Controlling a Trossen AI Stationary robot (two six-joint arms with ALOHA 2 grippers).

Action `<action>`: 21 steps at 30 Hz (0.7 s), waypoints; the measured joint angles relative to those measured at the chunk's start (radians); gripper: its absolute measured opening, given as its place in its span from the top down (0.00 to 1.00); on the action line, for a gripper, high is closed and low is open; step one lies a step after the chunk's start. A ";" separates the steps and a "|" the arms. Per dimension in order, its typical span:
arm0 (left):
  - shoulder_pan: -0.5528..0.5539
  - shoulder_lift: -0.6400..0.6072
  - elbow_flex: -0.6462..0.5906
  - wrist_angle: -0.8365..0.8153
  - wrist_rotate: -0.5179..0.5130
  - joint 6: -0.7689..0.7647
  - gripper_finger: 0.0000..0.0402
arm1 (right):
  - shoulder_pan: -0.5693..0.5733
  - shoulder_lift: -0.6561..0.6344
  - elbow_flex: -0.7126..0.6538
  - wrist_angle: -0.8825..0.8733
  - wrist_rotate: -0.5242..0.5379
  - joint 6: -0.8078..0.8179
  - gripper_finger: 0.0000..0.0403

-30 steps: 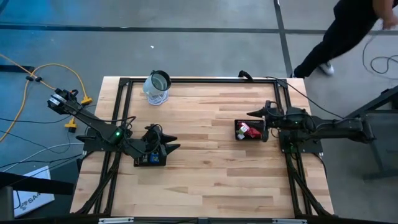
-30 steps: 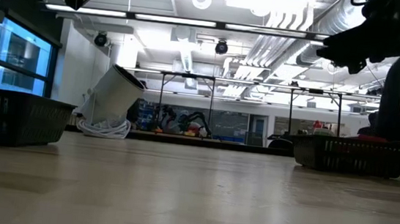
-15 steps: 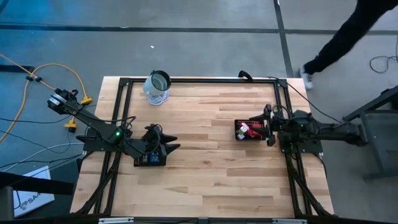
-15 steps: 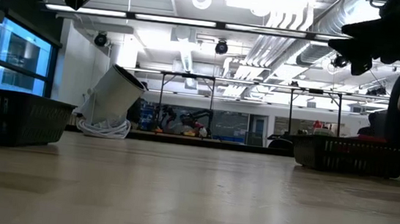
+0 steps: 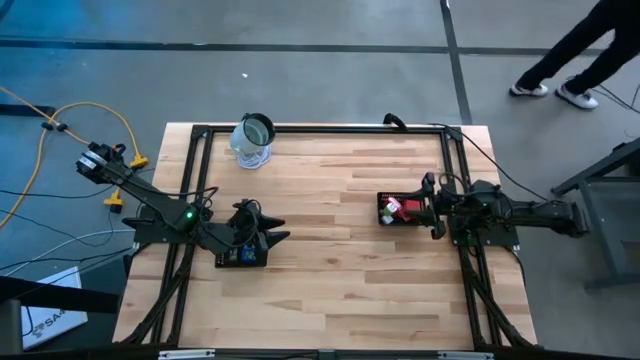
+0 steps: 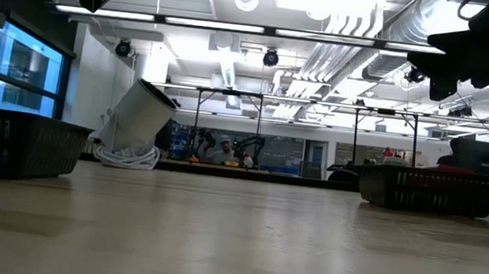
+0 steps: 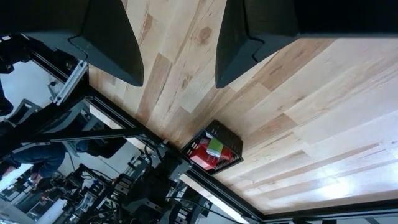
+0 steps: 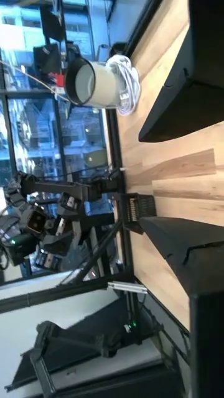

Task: Pick & Place Office items
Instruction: Return to Home Position

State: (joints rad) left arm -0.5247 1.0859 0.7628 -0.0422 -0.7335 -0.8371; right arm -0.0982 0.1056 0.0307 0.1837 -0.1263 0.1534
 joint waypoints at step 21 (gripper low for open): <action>0.000 0.000 0.000 0.000 0.000 0.000 0.52 | 0.000 -0.011 -0.021 -0.015 0.043 -0.016 0.52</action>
State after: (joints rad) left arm -0.5247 1.0859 0.7628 -0.0425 -0.7338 -0.8371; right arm -0.0982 0.0945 0.0093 0.1683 -0.0829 0.1371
